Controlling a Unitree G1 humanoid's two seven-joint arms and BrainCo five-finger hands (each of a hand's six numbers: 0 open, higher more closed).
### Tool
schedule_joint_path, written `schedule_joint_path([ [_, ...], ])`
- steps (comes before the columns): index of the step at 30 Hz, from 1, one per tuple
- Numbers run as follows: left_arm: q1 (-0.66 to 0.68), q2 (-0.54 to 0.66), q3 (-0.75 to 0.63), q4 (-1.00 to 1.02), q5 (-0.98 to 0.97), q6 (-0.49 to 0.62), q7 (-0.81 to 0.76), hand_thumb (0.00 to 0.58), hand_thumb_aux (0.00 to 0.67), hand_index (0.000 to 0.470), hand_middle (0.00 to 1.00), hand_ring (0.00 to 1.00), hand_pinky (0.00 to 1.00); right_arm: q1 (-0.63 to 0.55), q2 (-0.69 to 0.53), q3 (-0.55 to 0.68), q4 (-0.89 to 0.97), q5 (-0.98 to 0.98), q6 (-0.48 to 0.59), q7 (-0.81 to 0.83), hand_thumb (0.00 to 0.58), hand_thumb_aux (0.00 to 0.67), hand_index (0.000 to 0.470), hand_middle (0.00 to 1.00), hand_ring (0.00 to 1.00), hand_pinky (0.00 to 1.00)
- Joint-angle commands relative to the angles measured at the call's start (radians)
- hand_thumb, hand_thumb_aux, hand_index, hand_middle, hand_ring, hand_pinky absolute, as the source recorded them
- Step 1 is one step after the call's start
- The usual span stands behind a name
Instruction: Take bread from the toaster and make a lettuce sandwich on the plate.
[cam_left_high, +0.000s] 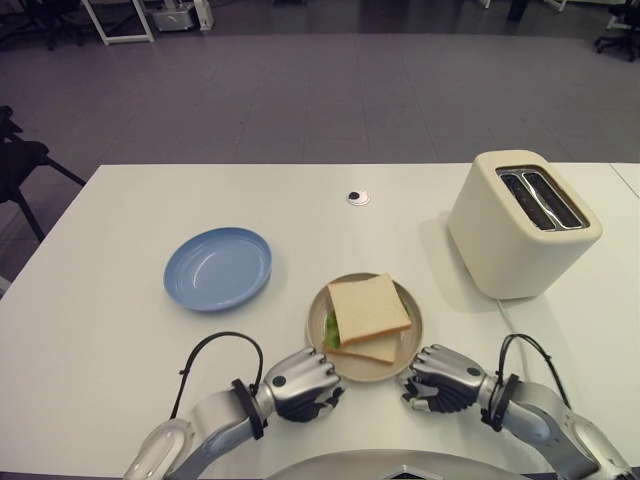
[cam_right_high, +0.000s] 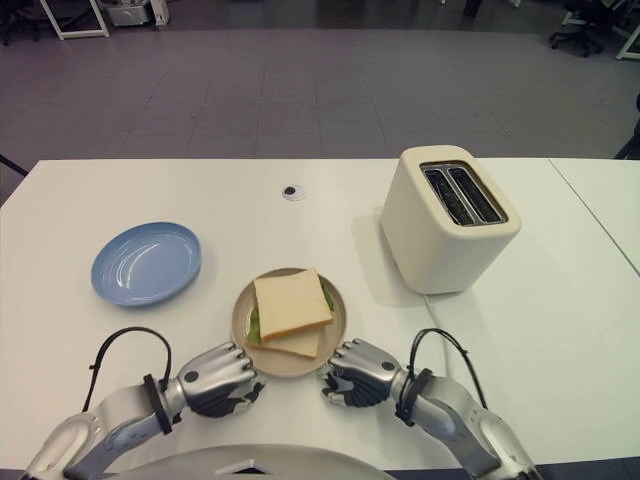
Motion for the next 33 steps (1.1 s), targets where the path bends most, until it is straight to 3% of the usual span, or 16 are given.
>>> schedule_joint_path([
  [1,-0.110,-0.030,-0.032,0.133,0.071,0.083,-0.007,0.580,0.670,0.470,1.00,1.00,1.00,-0.069,0.027,0.011,0.092,0.004,0.086,0.036,0.572,0.594,0.417,1.00,1.00,1.00],
  [7,-0.336,-0.087,-0.071,0.347,0.024,0.101,0.049,0.580,0.670,0.470,1.00,1.00,1.00,-0.228,0.046,0.039,0.246,-0.030,0.112,0.005,0.557,0.536,0.376,1.00,1.00,1.00],
  [13,-0.539,-0.124,-0.097,0.585,-0.023,0.093,0.129,0.580,0.670,0.470,1.00,1.00,1.00,-0.434,0.105,0.084,0.477,-0.058,0.124,-0.077,0.566,0.565,0.396,1.00,1.00,1.00],
  [19,-0.575,-0.106,-0.114,0.593,-0.039,0.088,0.166,0.580,0.670,0.470,1.00,1.00,1.00,-0.477,0.088,0.081,0.533,-0.029,0.092,-0.140,0.562,0.552,0.387,1.00,1.00,1.00],
  [21,-0.539,-0.088,-0.108,0.522,-0.049,0.093,0.159,0.580,0.670,0.470,1.00,1.00,1.00,-0.459,0.067,0.065,0.502,-0.018,0.078,-0.157,0.468,0.376,0.264,1.00,1.00,1.00],
  [22,-0.508,-0.076,-0.101,0.470,-0.058,0.097,0.149,0.580,0.662,0.464,1.00,1.00,1.00,-0.443,0.052,0.051,0.479,-0.009,0.070,-0.168,0.183,0.116,0.081,1.00,1.00,1.00],
  [23,-0.470,-0.064,-0.092,0.406,-0.070,0.103,0.137,0.539,0.491,0.345,1.00,1.00,1.00,-0.424,0.036,0.032,0.449,0.001,0.061,-0.181,0.000,0.000,0.000,0.99,0.99,0.99],
  [24,-0.421,-0.049,-0.081,0.331,-0.081,0.114,0.118,0.447,0.349,0.245,1.00,1.00,1.00,-0.400,0.018,0.006,0.412,0.020,0.048,-0.192,0.000,0.000,0.000,0.94,0.94,0.94],
  [25,-0.370,-0.031,-0.072,0.251,-0.083,0.125,0.097,0.194,0.123,0.087,1.00,1.00,1.00,-0.374,0.002,-0.023,0.377,0.053,0.032,-0.195,0.000,0.000,0.000,0.88,0.88,0.88],
  [26,-0.299,-0.007,-0.054,0.143,-0.076,0.138,0.074,0.000,0.000,0.000,1.00,1.00,1.00,-0.331,-0.003,-0.062,0.325,0.161,0.022,-0.162,0.000,0.000,0.000,0.69,0.69,0.69],
  [27,-0.224,0.010,-0.030,0.031,-0.072,0.156,0.051,0.000,0.000,0.000,1.00,1.00,1.00,-0.287,-0.005,-0.098,0.264,0.285,0.026,-0.120,0.000,0.000,0.000,0.45,0.45,0.45],
  [28,-0.145,0.016,0.003,-0.083,-0.094,0.172,0.037,0.000,0.000,0.000,1.00,1.00,1.00,-0.240,-0.013,-0.132,0.193,0.408,0.018,-0.088,0.000,0.000,0.000,0.35,0.35,0.35],
  [29,-0.078,0.013,0.034,-0.168,-0.138,0.182,0.031,0.000,0.000,0.000,1.00,1.00,1.00,-0.197,-0.020,-0.161,0.131,0.508,0.009,-0.065,0.000,0.000,0.000,0.16,0.16,0.16],
  [31,0.015,-0.010,0.093,-0.238,-0.299,0.173,0.053,0.000,0.000,0.000,1.00,1.00,1.00,-0.115,-0.023,-0.194,0.036,0.667,-0.017,-0.038,0.000,0.000,0.000,0.00,0.00,0.00],
  [32,0.041,-0.034,0.130,-0.221,-0.416,0.157,0.076,0.000,0.000,0.000,0.31,0.31,0.31,-0.084,-0.010,-0.198,0.010,0.740,-0.033,-0.020,0.000,0.000,0.000,0.00,0.00,0.00],
  [33,0.052,-0.072,0.169,-0.176,-0.550,0.134,0.102,0.000,0.000,0.000,0.00,0.00,0.00,-0.068,0.011,-0.193,0.002,0.791,-0.048,-0.004,0.000,0.000,0.000,0.00,0.00,0.00],
])
